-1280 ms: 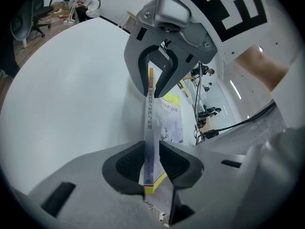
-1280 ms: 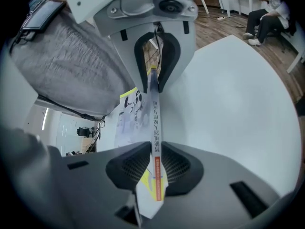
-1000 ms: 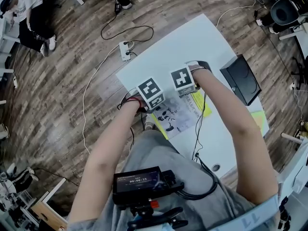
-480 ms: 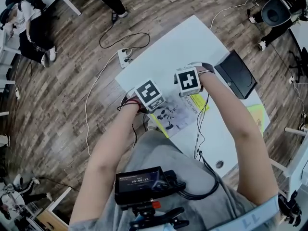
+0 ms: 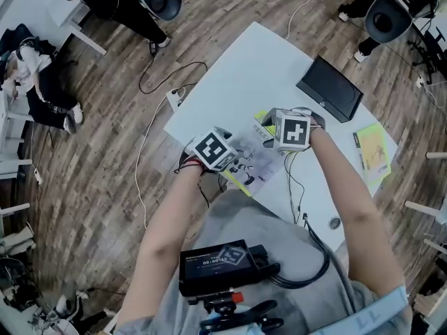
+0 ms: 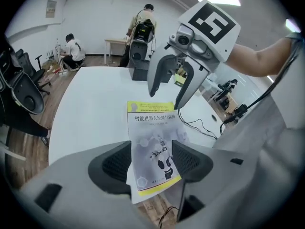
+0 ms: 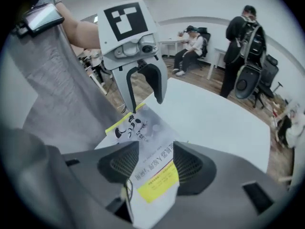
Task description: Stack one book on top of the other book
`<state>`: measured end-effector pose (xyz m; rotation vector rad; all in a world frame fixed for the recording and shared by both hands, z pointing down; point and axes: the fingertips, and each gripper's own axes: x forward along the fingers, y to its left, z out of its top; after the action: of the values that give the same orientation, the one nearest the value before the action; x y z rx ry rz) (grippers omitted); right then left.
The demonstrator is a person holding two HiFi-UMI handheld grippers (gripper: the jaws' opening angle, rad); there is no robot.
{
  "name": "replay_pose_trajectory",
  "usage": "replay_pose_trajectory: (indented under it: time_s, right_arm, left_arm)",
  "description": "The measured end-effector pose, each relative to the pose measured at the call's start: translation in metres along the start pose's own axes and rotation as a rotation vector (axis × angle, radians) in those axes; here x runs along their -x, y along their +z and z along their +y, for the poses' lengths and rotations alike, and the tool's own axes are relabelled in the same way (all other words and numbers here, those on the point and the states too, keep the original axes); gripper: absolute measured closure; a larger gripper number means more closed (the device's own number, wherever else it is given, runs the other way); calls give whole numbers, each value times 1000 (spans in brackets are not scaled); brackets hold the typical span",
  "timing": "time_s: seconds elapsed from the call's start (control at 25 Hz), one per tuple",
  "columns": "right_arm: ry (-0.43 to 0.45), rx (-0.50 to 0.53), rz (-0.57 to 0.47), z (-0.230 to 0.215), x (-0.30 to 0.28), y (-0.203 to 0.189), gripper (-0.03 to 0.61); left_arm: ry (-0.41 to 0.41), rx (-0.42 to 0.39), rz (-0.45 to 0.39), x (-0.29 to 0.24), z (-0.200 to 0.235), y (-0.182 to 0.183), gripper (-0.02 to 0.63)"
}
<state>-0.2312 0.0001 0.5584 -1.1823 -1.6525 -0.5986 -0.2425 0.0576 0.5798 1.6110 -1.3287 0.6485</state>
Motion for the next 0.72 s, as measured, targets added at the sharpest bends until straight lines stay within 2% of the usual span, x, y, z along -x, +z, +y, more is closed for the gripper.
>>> replay_pose_trajectory:
  time_s: [0.2,0.4,0.56,0.72]
  right_arm:
    - [-160,-307,-84,34,21,-47,353]
    - [-318,-483,-183,66,39,-82,353]
    - [-460,-668,-293,93,58,-110,353]
    - [-577,-804,-381,120,80,-137,353]
  left_arm:
    - [28,-40,-3,-8,-4,1,360]
    - [-11,-88,-103,-12,-28,29,360]
    - [-85,-138,-198,-21,-72,73,360]
    - [-214,-130,-281,-32,-135,118,360]
